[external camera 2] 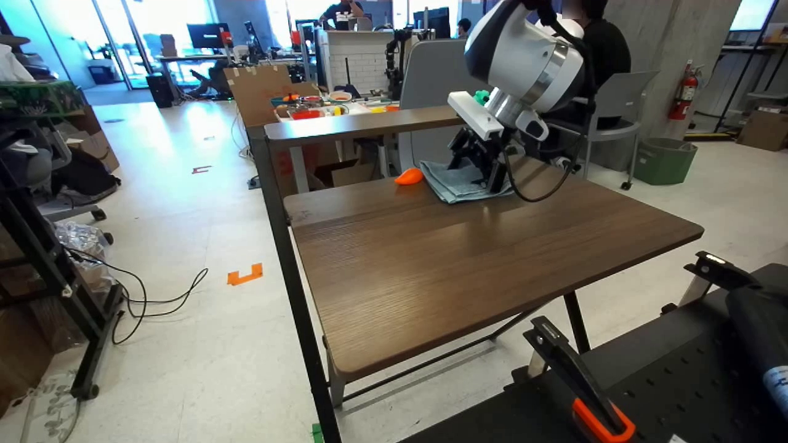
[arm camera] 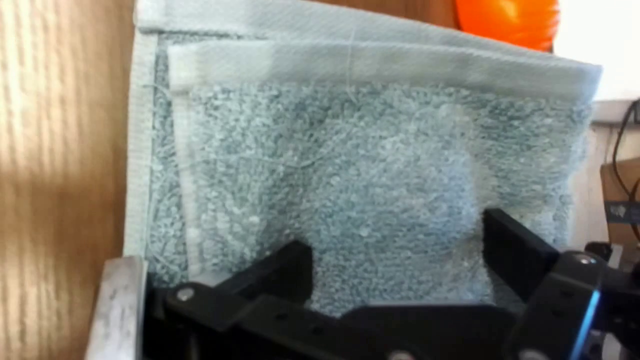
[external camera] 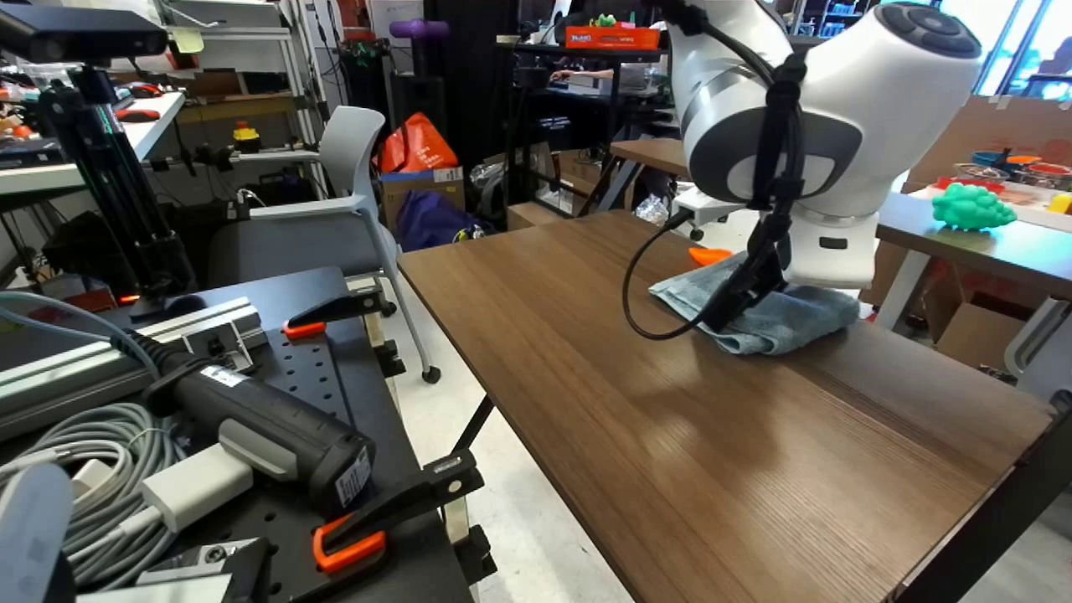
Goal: Wipe the table with the towel
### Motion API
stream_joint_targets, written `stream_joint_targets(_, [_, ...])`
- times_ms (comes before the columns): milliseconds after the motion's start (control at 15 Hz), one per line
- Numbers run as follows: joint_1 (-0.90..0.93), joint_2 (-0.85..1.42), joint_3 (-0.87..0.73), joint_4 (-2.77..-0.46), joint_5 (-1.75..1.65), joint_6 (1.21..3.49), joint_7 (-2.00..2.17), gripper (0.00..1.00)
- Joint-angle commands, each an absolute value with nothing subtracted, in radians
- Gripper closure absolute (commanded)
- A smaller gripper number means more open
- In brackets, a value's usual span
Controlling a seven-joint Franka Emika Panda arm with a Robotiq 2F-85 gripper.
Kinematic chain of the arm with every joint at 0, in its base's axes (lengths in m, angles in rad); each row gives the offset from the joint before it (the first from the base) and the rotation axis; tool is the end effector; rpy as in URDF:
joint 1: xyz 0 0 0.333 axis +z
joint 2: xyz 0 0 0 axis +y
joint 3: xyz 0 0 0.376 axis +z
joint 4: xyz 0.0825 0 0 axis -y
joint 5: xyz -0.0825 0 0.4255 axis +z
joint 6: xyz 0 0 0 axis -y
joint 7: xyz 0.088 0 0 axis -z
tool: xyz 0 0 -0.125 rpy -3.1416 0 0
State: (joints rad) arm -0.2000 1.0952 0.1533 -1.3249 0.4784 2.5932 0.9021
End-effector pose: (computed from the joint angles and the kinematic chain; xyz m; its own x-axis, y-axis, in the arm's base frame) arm 0.8210 -0.0743 0.0640 0.1761 -0.9389 -0.2957 -0.9477 -0.0805 -0.3088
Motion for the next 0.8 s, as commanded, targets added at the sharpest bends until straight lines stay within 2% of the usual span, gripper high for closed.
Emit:
stream_joint_targets(0, [-0.183, 0.956, 0.124, -1.56, 0.486, 2.563, 0.795, 0.0])
stream_joint_targets(733, [-0.128, 0.616, -0.034, -2.065, 0.405, 2.529, 0.567, 0.0])
